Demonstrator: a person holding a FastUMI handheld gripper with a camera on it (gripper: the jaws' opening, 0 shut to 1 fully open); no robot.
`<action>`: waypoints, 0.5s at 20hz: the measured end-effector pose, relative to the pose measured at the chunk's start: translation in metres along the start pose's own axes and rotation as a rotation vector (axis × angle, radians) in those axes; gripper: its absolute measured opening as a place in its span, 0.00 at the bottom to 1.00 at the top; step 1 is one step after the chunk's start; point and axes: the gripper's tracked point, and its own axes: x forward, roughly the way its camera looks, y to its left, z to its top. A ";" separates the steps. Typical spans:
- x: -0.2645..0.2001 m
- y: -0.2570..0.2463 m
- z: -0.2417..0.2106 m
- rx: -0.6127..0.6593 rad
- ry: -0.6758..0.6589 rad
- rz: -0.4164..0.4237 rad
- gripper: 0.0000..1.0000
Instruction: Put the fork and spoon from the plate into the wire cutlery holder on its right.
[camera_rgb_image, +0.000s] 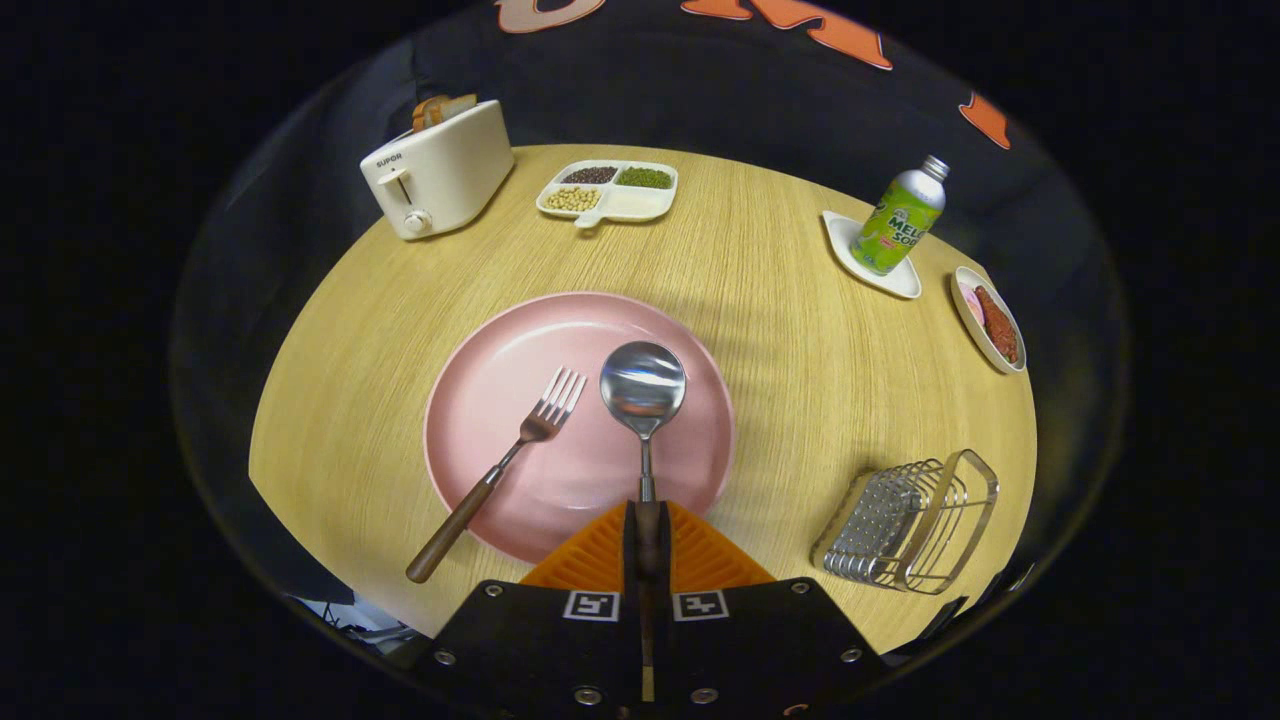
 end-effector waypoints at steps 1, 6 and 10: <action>-0.006 -0.004 0.001 0.009 -0.012 -0.004 0.05; -0.040 -0.029 0.004 0.052 -0.055 -0.024 0.05; -0.065 -0.059 -0.002 0.103 -0.053 -0.057 0.05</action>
